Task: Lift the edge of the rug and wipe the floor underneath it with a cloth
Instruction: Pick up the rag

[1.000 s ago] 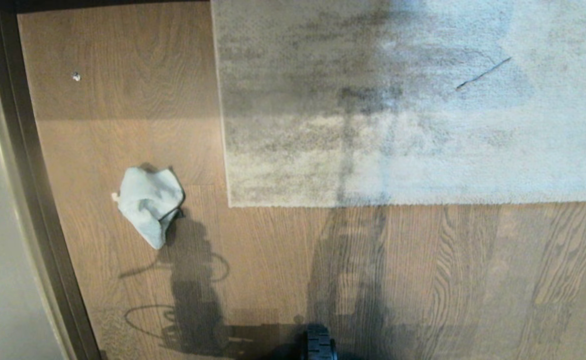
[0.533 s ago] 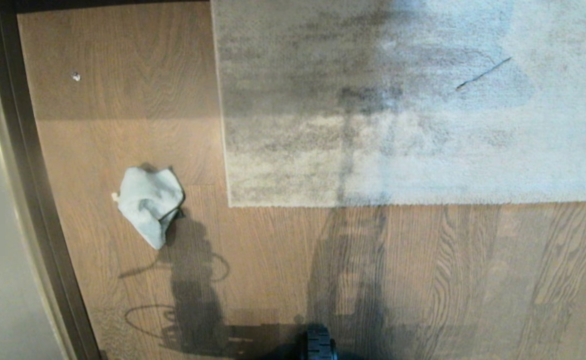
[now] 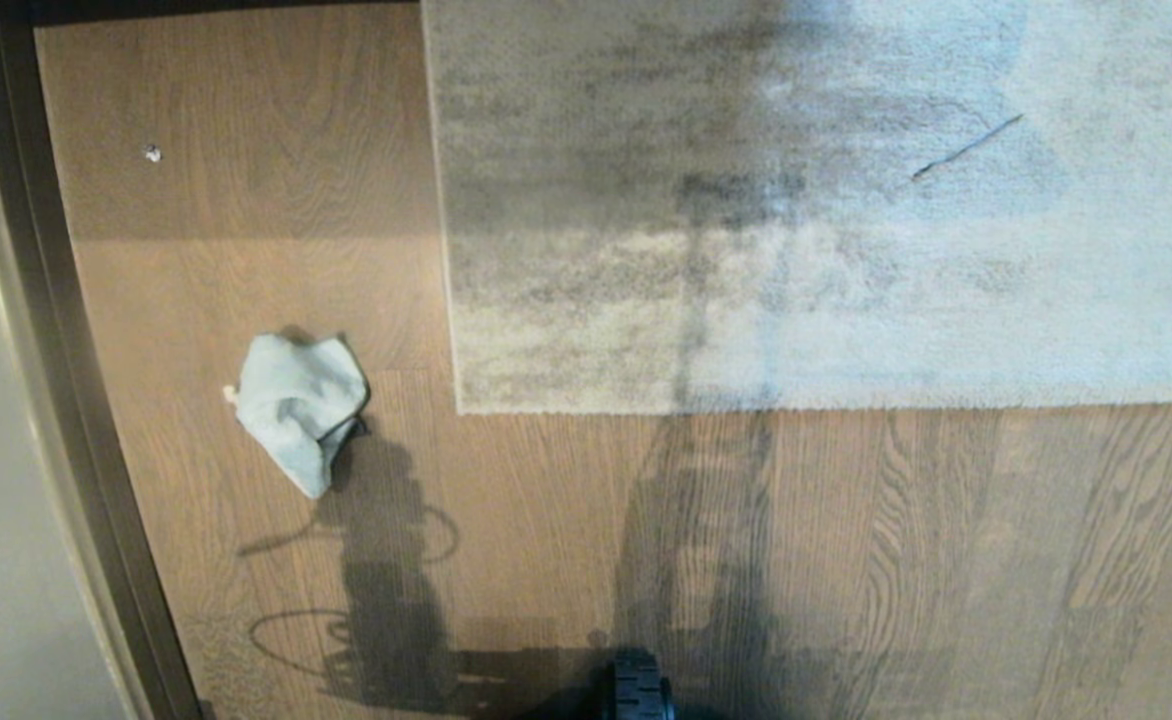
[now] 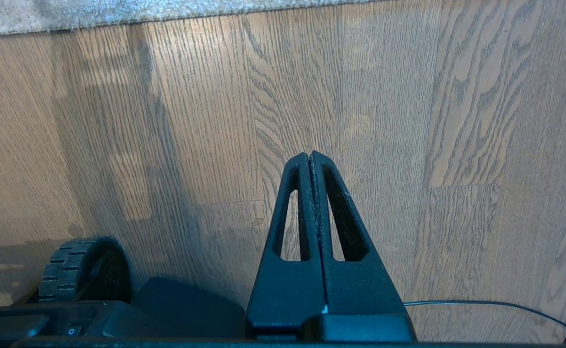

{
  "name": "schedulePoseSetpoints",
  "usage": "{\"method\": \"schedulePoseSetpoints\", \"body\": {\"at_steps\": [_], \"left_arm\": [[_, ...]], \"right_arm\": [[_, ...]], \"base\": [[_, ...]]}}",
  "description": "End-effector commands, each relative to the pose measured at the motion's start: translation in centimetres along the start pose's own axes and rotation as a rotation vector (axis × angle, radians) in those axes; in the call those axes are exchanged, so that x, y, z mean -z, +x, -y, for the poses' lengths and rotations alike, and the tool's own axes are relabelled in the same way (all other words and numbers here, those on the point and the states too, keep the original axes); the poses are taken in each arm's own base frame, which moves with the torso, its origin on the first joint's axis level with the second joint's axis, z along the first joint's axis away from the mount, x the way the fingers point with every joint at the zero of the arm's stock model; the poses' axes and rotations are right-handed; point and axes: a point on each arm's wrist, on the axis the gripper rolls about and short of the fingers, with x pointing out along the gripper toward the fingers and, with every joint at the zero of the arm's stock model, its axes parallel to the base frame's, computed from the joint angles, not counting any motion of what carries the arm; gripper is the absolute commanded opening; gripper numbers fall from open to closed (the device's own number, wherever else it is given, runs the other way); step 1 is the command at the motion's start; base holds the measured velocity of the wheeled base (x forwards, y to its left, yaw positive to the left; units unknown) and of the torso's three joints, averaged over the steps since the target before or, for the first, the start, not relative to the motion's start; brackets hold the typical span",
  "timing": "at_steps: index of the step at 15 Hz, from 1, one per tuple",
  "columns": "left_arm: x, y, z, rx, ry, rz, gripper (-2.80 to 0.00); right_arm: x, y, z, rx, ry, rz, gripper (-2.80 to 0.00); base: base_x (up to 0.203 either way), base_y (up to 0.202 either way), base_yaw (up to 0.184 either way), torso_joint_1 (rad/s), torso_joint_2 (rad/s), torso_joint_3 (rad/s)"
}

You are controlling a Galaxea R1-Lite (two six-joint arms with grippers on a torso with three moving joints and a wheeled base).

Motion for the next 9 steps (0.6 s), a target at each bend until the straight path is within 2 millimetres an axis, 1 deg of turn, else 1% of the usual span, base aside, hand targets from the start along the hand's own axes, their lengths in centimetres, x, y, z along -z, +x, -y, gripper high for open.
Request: {"method": "schedulePoseSetpoints", "body": {"at_steps": [1,3,5,7,9], "left_arm": [[-0.9,-0.2,0.1,0.015,0.002,0.006,-2.8],[-2.5,0.4,0.2,0.065,-0.003,-0.068,-2.8],[-4.1,1.4,0.4,0.144,-0.006,-0.139,-2.8],[-5.3,3.0,0.6,0.221,-0.007,-0.173,-2.8],[-6.5,5.2,0.9,0.257,-0.005,-0.189,-2.8]], "right_arm": [[0.0,0.0,0.0,0.0,0.001,0.001,-2.8],[0.0,0.0,0.0,0.0,0.001,0.001,-2.8],[0.0,0.0,0.0,0.0,0.001,0.001,-2.8],[0.0,0.0,0.0,0.0,0.001,0.001,-2.8],[0.0,0.0,0.0,0.0,0.001,0.001,-2.8]], "base": [[0.0,0.0,0.0,0.0,0.0,0.0],[0.0,0.0,0.0,0.0,0.0,0.0],[0.0,0.0,0.0,0.0,0.0,0.0],[0.0,0.0,0.0,0.0,0.0,0.0],[0.0,0.0,0.0,0.0,0.0,0.0]]}}
